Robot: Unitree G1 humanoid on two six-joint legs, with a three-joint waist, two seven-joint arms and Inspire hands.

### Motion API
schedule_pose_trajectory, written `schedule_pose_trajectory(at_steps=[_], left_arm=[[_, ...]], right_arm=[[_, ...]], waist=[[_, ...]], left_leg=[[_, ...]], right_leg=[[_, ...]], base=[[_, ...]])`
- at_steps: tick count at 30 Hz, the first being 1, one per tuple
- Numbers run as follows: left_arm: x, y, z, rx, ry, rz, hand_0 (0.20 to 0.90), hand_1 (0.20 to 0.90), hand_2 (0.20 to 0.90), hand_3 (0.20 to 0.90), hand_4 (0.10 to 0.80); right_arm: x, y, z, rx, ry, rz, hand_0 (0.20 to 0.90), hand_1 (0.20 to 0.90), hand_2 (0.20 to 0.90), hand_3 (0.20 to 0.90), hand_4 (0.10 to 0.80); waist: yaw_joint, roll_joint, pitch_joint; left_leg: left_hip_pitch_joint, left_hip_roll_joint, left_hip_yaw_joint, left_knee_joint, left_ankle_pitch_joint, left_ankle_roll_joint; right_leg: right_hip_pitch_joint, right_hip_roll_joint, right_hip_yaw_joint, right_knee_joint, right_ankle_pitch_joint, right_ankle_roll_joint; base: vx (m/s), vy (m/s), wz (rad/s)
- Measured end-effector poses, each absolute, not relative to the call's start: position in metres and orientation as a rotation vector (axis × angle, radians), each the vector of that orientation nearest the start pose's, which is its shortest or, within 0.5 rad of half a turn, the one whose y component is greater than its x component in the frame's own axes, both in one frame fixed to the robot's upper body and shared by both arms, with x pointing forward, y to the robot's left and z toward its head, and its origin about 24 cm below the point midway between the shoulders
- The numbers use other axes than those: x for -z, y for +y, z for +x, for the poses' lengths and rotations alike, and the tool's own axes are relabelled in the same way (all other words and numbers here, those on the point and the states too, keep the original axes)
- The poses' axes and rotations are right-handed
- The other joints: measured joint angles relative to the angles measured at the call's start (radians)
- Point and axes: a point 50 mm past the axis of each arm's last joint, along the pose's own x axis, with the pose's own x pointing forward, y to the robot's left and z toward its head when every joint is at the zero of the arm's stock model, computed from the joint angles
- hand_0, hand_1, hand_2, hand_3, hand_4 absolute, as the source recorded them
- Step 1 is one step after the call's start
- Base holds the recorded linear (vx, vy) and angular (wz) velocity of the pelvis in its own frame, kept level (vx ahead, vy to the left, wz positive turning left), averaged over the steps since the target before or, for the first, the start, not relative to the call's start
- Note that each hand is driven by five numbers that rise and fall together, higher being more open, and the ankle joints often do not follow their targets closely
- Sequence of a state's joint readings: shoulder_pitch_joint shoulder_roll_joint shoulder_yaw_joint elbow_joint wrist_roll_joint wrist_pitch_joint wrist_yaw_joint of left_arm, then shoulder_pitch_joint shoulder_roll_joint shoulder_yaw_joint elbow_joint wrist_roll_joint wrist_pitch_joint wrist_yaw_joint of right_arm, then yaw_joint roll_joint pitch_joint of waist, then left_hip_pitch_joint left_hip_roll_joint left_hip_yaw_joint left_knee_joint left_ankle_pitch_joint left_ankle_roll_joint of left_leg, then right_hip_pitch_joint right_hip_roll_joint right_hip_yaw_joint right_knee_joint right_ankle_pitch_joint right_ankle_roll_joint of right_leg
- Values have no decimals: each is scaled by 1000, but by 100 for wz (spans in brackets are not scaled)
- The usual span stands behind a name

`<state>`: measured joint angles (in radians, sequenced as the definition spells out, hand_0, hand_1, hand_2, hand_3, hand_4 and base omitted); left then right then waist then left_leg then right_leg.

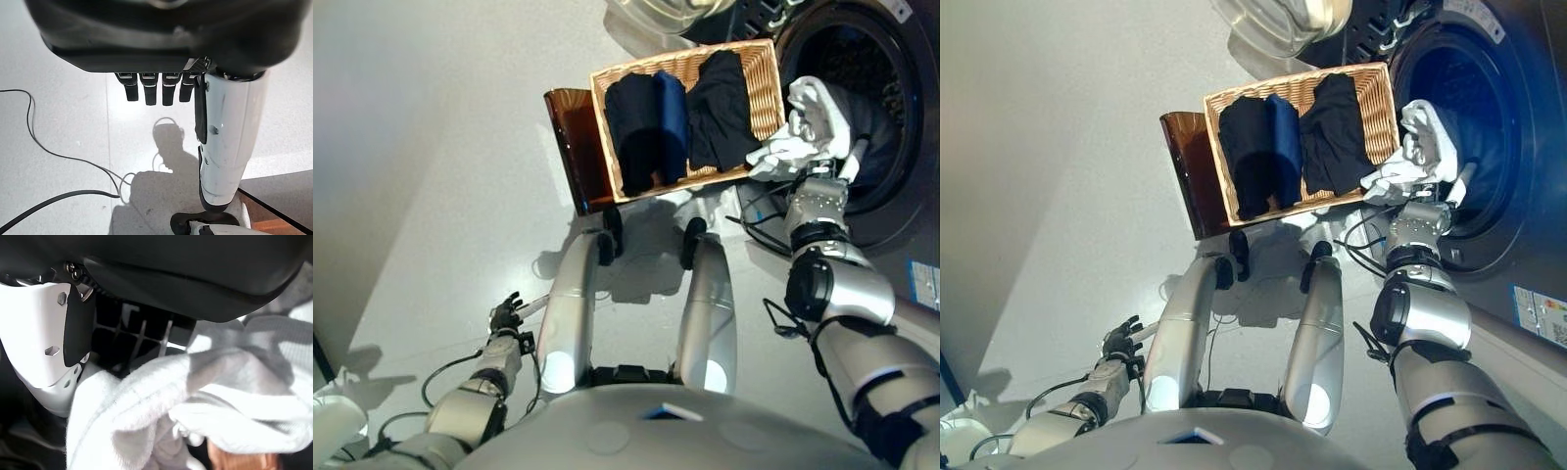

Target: Pick up the clothes and place them into the washing machine

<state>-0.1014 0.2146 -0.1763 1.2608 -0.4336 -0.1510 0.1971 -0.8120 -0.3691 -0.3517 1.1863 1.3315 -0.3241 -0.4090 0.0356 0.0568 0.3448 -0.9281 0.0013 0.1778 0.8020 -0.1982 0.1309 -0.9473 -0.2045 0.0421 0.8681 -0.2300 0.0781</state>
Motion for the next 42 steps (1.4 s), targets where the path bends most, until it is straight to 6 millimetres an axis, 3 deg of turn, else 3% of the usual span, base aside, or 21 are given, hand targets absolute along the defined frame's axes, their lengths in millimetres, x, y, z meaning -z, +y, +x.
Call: schedule_pose_trajectory(at_steps=[4, 27, 33, 42], left_arm=[[146, 231, 140, -393, 983, 57, 900, 900, 900, 900, 800], [147, 229, 141, -367, 993, 83, 900, 900, 900, 900, 800], [146, 229, 142, -368, 991, 84, 900, 900, 900, 900, 800], [146, 229, 142, -367, 990, 84, 900, 900, 900, 900, 800]], right_arm=[[-49, -297, 343, 986, 51, 1152, 200, 200, 200, 200, 300], [-40, -283, 347, 890, 185, 855, 200, 200, 200, 200, 300], [-52, -280, 354, 778, 149, 685, 200, 200, 200, 200, 300], [-82, -285, 368, 750, 74, 705, 200, 200, 200, 200, 300]], waist=[[-3, 1, 41], [6, 13, 45], [5, 21, 43], [13, 30, 37]], left_leg=[[34, -2, 7, -5, -2, 2], [101, 1, 14, -91, 34, -19], [139, 3, -2, -127, 47, -38], [137, 3, -28, -150, 66, -47]], right_leg=[[32, -5, 3, -3, 0, 0], [71, -1, -3, -39, 8, 8], [108, 4, -16, -60, 8, 8], [107, 4, -42, -56, 0, -5]], base=[[1, 0, -1], [-2, -2, -1], [8, 18, 1], [20, 1, 7]])
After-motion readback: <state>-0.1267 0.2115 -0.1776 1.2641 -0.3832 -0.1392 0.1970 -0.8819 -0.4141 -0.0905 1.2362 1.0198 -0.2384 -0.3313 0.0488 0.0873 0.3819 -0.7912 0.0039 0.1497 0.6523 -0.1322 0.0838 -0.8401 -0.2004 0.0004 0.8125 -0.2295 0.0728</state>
